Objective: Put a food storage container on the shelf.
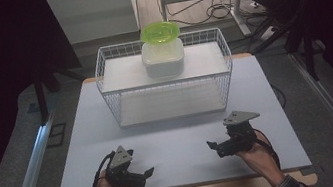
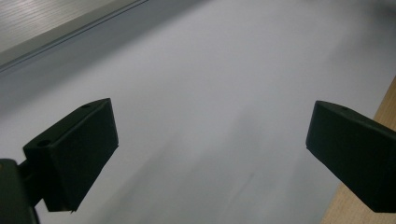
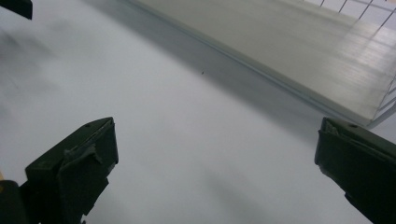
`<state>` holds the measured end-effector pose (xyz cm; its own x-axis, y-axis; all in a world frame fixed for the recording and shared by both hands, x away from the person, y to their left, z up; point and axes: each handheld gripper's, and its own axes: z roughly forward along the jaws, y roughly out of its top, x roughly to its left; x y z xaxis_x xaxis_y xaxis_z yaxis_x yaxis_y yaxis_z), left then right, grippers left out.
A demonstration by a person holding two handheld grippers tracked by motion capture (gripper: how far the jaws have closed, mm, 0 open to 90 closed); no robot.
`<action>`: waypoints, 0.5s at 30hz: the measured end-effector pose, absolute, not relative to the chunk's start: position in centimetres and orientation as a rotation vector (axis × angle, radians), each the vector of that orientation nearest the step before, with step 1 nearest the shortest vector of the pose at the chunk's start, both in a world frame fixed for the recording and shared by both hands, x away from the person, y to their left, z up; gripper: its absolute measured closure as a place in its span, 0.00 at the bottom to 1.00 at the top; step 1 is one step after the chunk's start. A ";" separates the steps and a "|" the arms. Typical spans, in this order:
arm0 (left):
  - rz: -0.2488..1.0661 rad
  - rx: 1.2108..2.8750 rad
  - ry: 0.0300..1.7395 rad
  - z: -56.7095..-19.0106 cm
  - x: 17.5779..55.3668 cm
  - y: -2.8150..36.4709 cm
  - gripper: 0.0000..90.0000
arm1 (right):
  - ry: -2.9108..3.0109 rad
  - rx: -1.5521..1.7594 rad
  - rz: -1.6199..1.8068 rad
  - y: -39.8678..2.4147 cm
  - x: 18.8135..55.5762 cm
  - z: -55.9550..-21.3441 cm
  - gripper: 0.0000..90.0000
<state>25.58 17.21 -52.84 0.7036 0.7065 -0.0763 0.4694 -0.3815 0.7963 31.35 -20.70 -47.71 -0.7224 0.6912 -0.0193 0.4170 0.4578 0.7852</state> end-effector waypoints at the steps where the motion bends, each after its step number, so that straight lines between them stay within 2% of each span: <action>1: 0.350 2.050 0.897 -52.8 25.6 17.2 0.02 | 2.381 0.942 1.136 -20.7 31.3 -47.8 0.00; 15: 0.352 2.068 0.897 -53.0 25.6 17.1 0.02 | 2.447 0.965 1.042 -20.8 30.8 -50.4 0.00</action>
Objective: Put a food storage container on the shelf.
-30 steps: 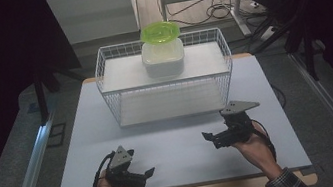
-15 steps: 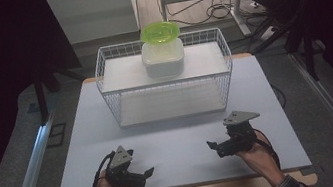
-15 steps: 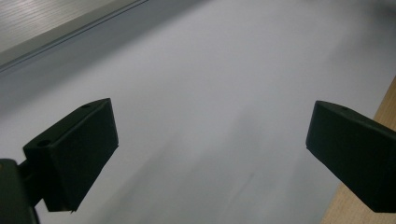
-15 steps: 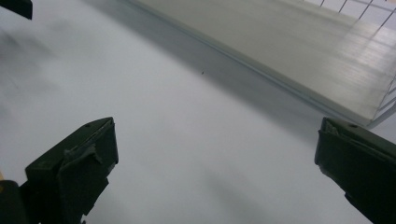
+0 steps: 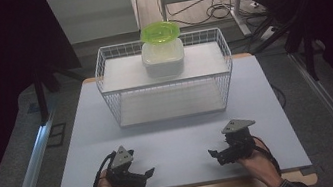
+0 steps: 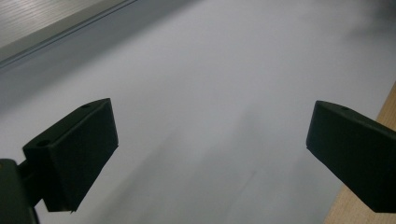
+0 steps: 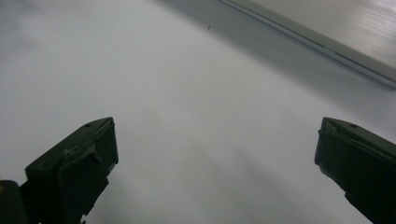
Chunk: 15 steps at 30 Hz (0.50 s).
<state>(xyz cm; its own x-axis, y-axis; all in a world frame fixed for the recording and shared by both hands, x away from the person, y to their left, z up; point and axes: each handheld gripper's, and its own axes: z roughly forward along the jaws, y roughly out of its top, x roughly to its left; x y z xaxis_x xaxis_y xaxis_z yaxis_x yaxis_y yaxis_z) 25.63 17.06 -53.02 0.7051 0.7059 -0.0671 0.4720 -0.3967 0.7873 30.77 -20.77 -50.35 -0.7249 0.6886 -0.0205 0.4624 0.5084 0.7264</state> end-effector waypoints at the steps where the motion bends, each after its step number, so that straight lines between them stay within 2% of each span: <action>1: 0.351 2.070 0.897 -53.0 25.6 17.1 0.02 | 2.451 0.969 1.037 -20.7 30.8 -50.5 0.00; 15: 0.354 2.090 0.904 -53.2 25.7 16.9 0.02 | 2.503 0.973 0.980 -20.3 31.1 -51.7 0.00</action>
